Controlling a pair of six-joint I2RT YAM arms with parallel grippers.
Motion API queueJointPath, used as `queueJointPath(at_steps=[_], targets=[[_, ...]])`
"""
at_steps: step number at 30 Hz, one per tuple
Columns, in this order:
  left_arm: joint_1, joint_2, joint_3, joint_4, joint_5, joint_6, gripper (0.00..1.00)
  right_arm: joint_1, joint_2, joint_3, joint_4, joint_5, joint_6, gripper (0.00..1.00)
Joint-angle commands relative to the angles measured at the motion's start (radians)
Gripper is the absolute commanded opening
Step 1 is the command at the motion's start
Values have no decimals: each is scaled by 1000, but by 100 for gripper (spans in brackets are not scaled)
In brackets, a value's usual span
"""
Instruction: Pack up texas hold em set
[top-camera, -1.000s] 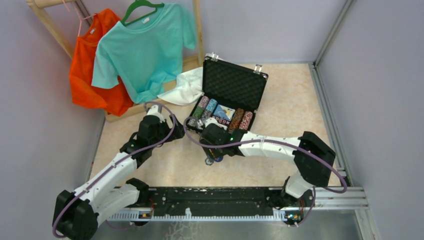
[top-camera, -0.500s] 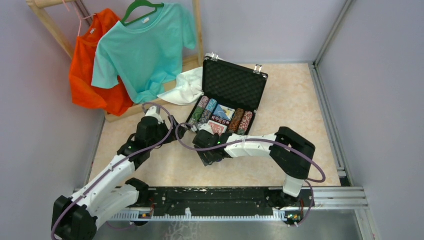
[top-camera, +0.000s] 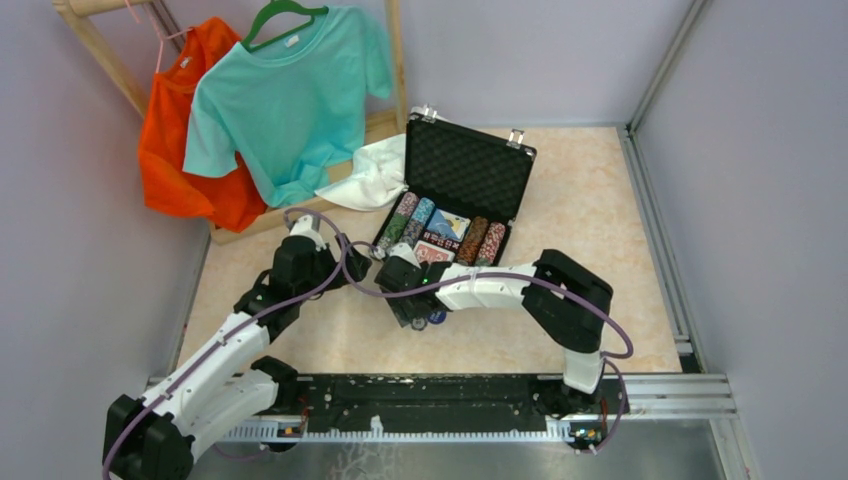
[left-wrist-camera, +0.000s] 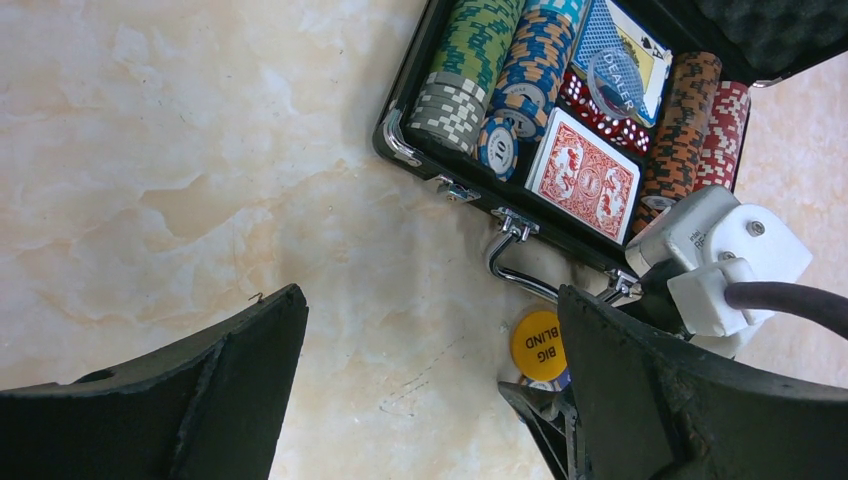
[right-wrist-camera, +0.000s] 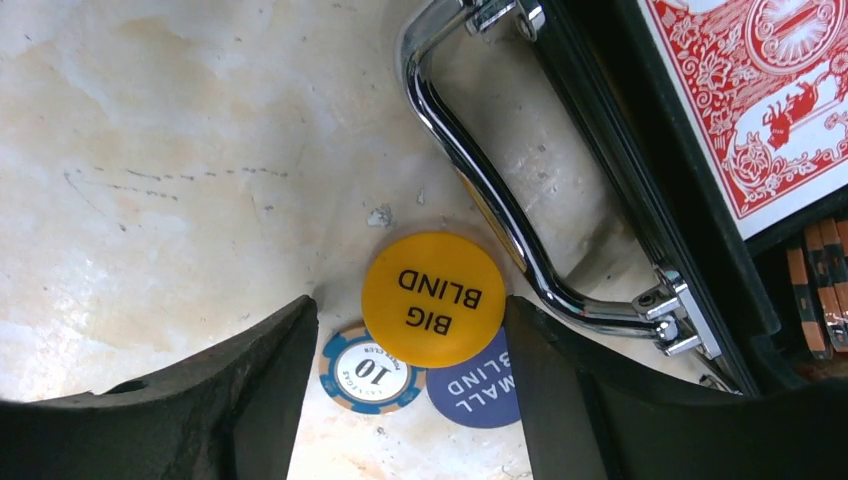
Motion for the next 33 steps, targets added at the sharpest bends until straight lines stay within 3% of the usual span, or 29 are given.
queueJointPath(at_steps=[1,17,24,33], targets=[[2,-3,-6,6,4,13,100,8,32,51,7,28,6,68],[2,-2,-14,18,14,14,100,3,37,59,-28,36,18,55],[3,-3,-22,26,17,13,100,3,20,50,-34,39,22,41],[4,-4,-23,27,19,13,100,-2,-33,94,-54,30,-3,39]])
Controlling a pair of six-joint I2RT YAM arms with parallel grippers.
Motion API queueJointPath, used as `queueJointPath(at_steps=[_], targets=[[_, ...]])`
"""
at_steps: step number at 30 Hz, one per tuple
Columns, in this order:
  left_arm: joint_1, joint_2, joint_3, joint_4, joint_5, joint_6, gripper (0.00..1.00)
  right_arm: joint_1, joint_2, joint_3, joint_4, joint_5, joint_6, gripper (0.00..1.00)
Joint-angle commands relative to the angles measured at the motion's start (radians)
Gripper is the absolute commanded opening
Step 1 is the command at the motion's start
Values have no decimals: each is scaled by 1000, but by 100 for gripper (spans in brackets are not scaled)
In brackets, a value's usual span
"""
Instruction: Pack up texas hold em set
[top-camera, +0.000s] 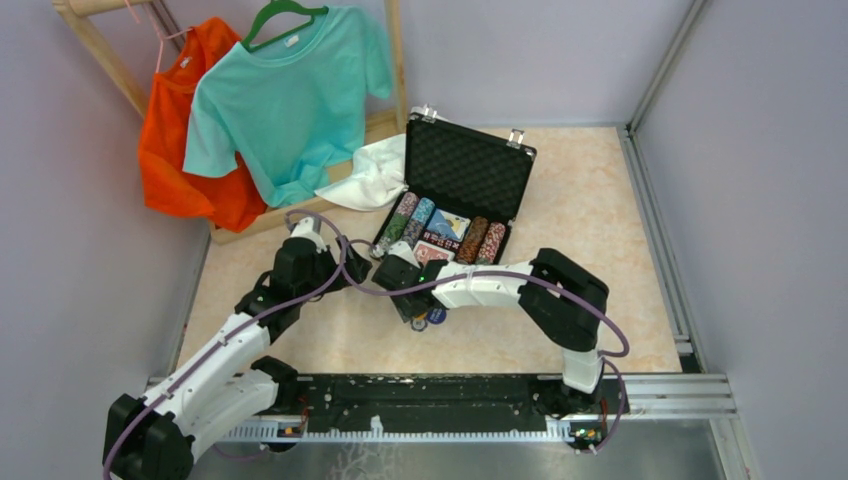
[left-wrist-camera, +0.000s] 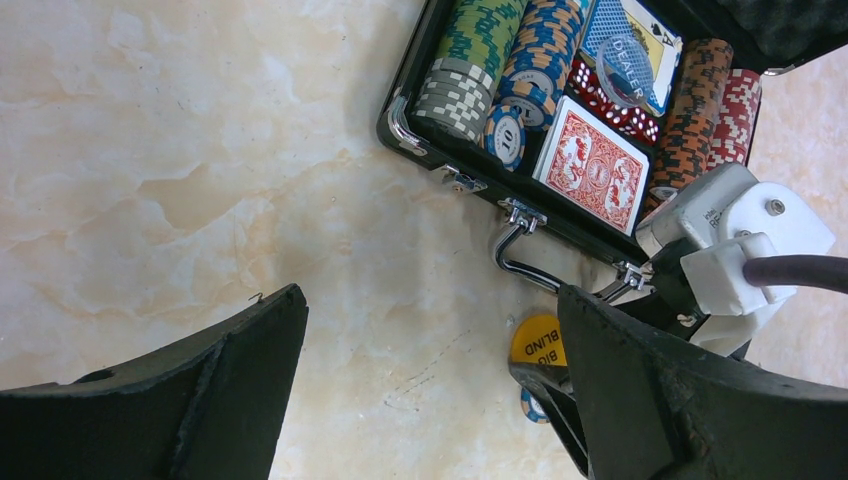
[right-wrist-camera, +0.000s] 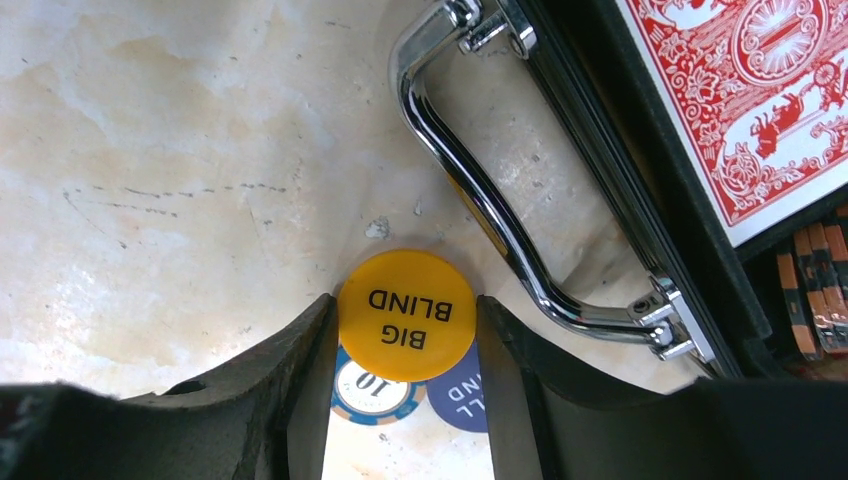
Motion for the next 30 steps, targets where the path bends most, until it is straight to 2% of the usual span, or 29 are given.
queueJointPath(at_steps=[1,9,17,28,30], targets=[[2,-4,-7,24,11,10,100,-5,-70,64,-40,8,-25,39],[2,-6,-9,25,11,10,100,-65,-131,82,-52,-16,-55,39],[2,-3,-10,27,13,12,100,-220,-170,104,-46,-38,-122,39],[1,-8,-7,23,22,11,100,-465,-6,307,-51,-92,-215,39],[2,-8,-7,19,24,11,100,-481,29,341,-55,-102,-225,44]])
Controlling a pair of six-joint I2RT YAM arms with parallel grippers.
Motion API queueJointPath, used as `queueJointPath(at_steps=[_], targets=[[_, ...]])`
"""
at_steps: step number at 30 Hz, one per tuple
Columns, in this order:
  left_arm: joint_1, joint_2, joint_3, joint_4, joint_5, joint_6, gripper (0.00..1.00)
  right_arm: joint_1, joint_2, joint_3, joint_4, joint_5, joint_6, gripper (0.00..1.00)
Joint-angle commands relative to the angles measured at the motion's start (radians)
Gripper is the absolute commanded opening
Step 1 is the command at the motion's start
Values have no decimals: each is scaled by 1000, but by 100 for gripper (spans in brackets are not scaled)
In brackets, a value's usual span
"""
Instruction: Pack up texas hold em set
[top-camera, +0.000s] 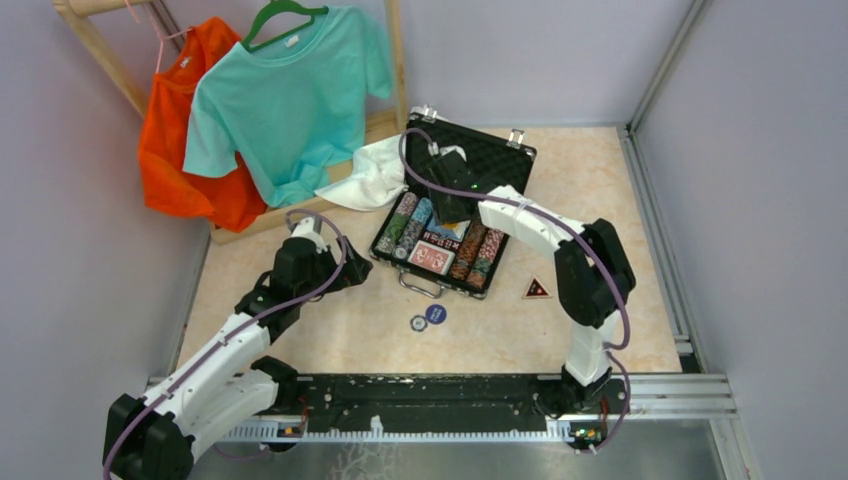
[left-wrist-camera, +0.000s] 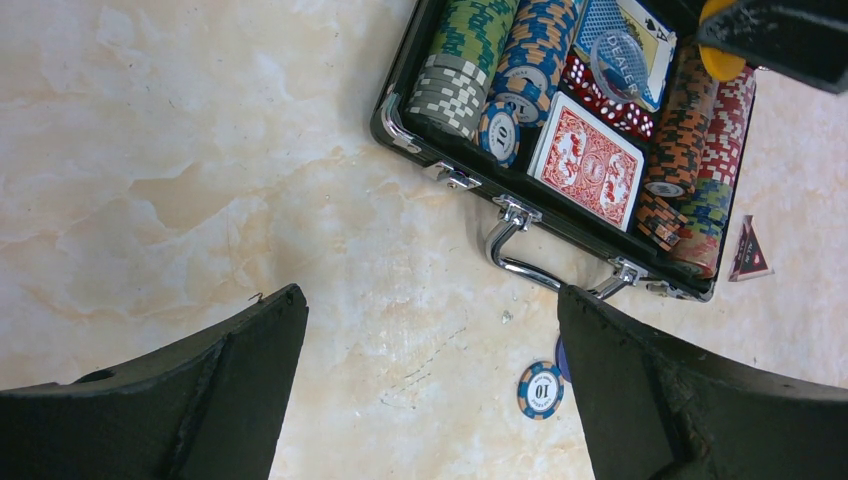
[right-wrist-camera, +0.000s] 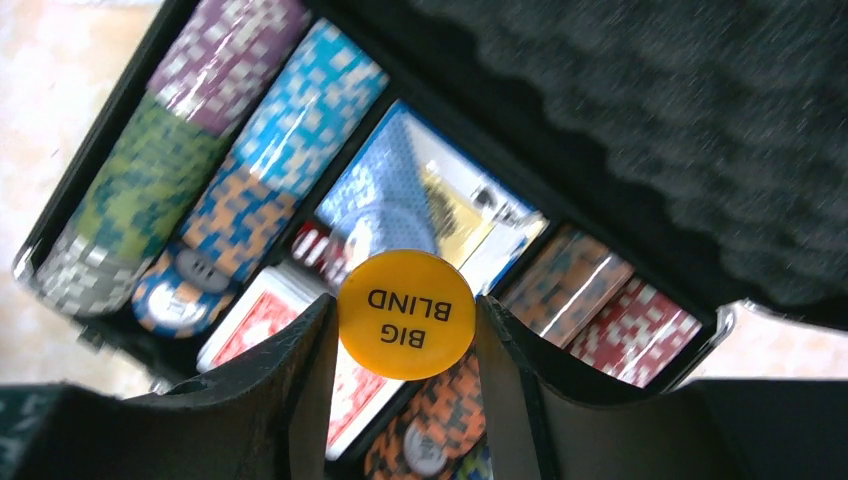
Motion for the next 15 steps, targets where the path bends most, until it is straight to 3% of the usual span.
queueJointPath(at_steps=[1,5,15], targets=[[1,-9,-6,18,12,11,100,-34,85,94,7,-12,-53,49],[2,-7,-8,18,8,9,100,-33,107,116,-4,-2,-55,68],[2,-7,-7,25,13,11,100,11,-151,-110,37,-17,-38,68]])
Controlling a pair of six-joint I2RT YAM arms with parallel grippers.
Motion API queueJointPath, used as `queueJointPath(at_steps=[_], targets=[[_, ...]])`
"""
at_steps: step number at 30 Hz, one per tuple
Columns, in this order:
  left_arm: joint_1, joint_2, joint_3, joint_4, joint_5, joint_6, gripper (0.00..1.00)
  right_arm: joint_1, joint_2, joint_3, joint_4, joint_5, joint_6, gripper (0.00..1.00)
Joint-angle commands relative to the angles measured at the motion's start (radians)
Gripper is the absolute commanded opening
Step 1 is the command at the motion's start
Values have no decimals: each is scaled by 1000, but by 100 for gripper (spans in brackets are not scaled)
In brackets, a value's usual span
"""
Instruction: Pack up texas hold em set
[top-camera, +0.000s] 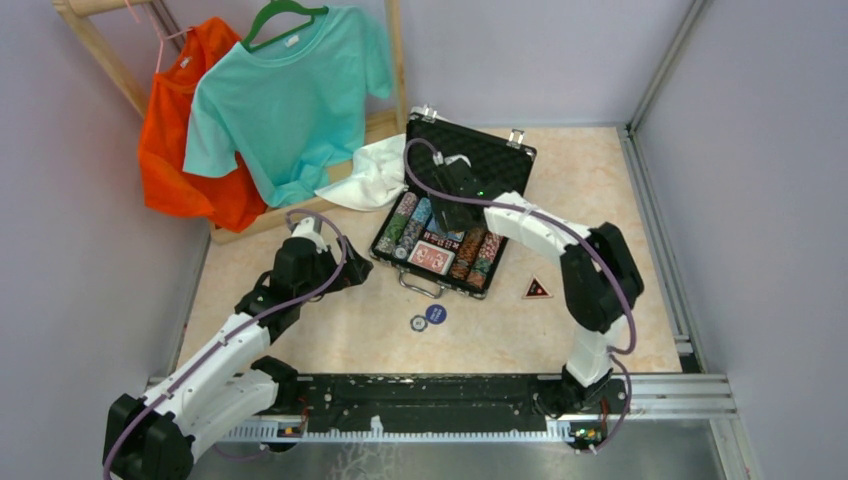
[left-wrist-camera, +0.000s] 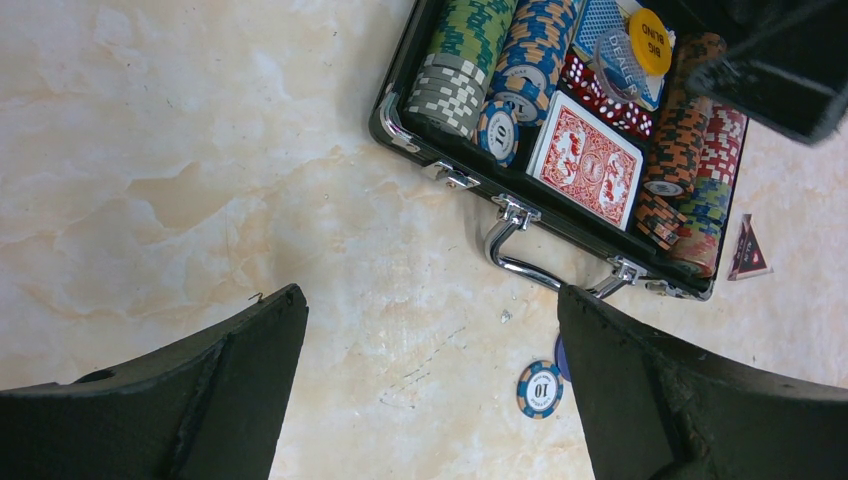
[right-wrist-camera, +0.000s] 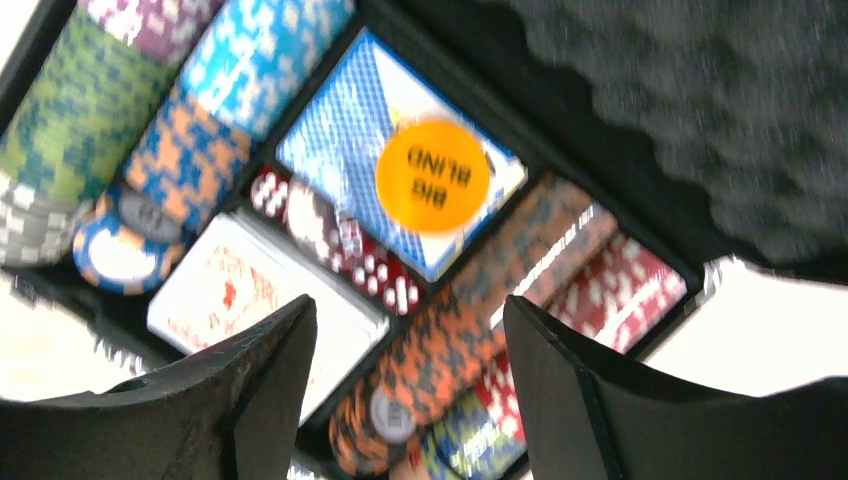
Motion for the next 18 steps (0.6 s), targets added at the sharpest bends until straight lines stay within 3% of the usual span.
queueJointPath(at_steps=[1,9,18], targets=[[2,-8,-8,24,9,11,100,64,-235,-117,22,4,8,68],[2,-32,-14,26,11,4,100,297,-374,-333,-12,94,133,68],[2,-52,-14,9,45,-1,100,430,-259,-421,82,101,258,71]])
